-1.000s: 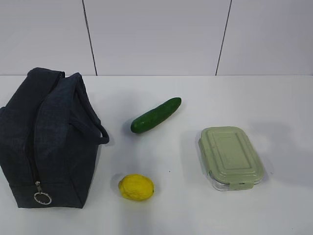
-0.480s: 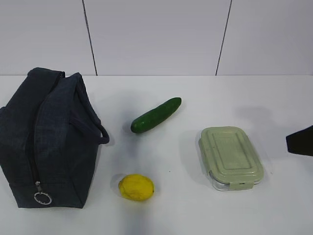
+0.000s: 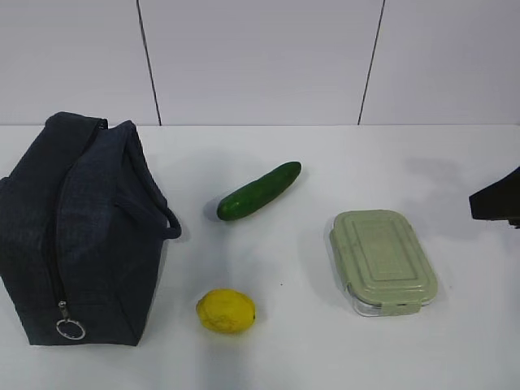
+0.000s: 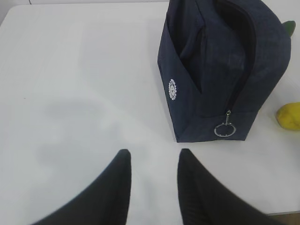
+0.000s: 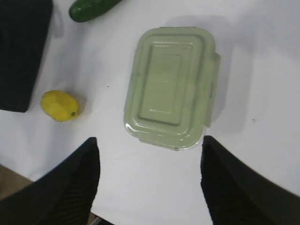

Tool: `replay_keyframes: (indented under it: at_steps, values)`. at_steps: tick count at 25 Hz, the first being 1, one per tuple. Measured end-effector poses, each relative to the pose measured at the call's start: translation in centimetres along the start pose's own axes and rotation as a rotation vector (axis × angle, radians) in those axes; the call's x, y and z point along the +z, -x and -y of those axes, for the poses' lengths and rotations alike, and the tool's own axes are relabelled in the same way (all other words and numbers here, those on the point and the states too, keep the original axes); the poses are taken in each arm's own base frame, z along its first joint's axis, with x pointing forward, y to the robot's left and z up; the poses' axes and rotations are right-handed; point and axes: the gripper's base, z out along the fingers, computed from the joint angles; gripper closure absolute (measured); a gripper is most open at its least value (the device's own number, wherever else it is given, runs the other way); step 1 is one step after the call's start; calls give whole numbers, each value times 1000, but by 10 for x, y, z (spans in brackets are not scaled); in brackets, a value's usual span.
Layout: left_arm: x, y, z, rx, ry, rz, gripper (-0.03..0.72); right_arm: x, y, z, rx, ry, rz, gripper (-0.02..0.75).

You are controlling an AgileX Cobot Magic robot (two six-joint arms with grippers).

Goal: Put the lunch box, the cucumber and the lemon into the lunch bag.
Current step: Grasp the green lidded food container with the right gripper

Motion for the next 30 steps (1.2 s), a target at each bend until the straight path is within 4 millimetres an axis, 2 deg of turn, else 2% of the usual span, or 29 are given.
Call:
replay_keyframes:
  at_steps: [6, 13, 20, 25, 30]
  values:
    - [0, 0, 0, 0, 0, 0, 446, 27, 3, 28, 10, 164, -98, 225]
    - [0, 0, 0, 0, 0, 0, 446, 50, 11, 49, 9, 205, -145, 225]
    - [0, 0, 0, 0, 0, 0, 446, 77, 4, 66, 33, 259, -189, 225]
    - [0, 0, 0, 0, 0, 0, 446, 93, -1, 79, 50, 237, -203, 219]
    - [0, 0, 0, 0, 0, 0, 446, 95, 6, 85, 69, 186, -142, 178]
